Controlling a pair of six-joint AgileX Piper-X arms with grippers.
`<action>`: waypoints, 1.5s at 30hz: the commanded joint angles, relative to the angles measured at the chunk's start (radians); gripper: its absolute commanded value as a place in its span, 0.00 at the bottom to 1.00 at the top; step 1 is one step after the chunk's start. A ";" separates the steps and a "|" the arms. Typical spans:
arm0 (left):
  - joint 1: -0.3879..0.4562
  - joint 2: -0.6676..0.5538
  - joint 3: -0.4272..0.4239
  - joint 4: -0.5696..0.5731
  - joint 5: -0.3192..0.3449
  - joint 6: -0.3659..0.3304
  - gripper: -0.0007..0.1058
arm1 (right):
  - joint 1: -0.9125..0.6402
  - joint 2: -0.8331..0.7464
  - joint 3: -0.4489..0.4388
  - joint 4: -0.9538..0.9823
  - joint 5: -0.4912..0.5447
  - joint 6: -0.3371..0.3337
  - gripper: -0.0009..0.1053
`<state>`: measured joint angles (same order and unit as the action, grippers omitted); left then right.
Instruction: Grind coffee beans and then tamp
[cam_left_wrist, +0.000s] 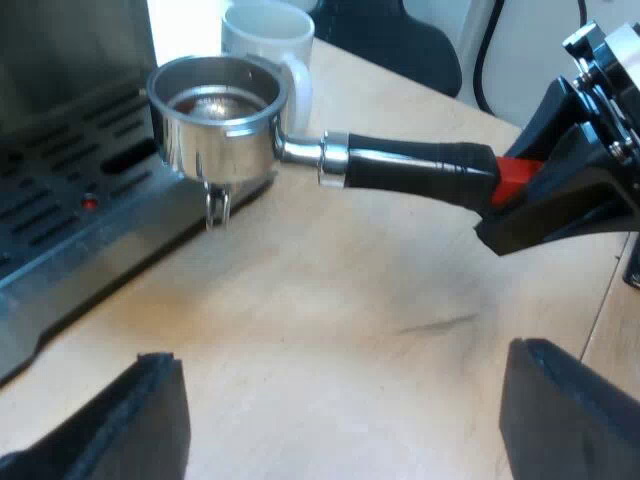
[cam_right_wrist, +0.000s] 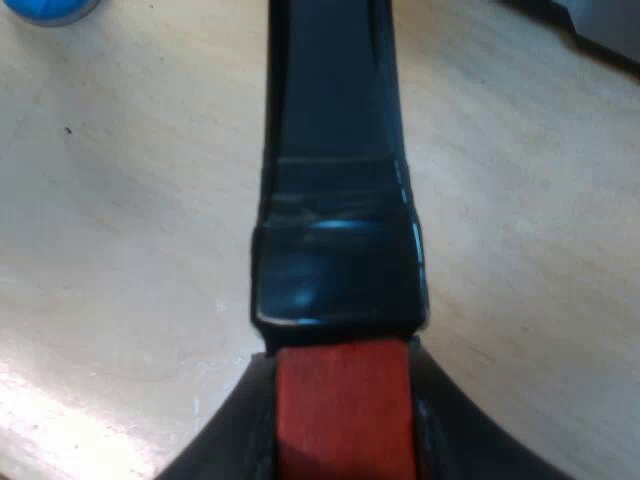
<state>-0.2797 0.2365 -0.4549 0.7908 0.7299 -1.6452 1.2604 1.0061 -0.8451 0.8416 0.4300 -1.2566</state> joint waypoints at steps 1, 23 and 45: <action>-0.005 -0.006 -0.008 0.012 -0.005 0.007 0.63 | 0.003 -0.018 0.025 -0.094 0.008 -0.041 0.01; -0.005 -0.006 0.100 -0.027 -0.226 0.046 0.63 | 0.003 -0.018 0.251 -0.398 -0.031 -0.095 0.01; -0.005 0.040 0.167 -0.121 -0.286 0.046 0.63 | 0.001 0.134 0.337 -0.644 -0.031 -0.095 0.01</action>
<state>-0.2797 0.2745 -0.2847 0.6839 0.4551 -1.6074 1.2604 1.1419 -0.4995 0.2471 0.3785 -1.3405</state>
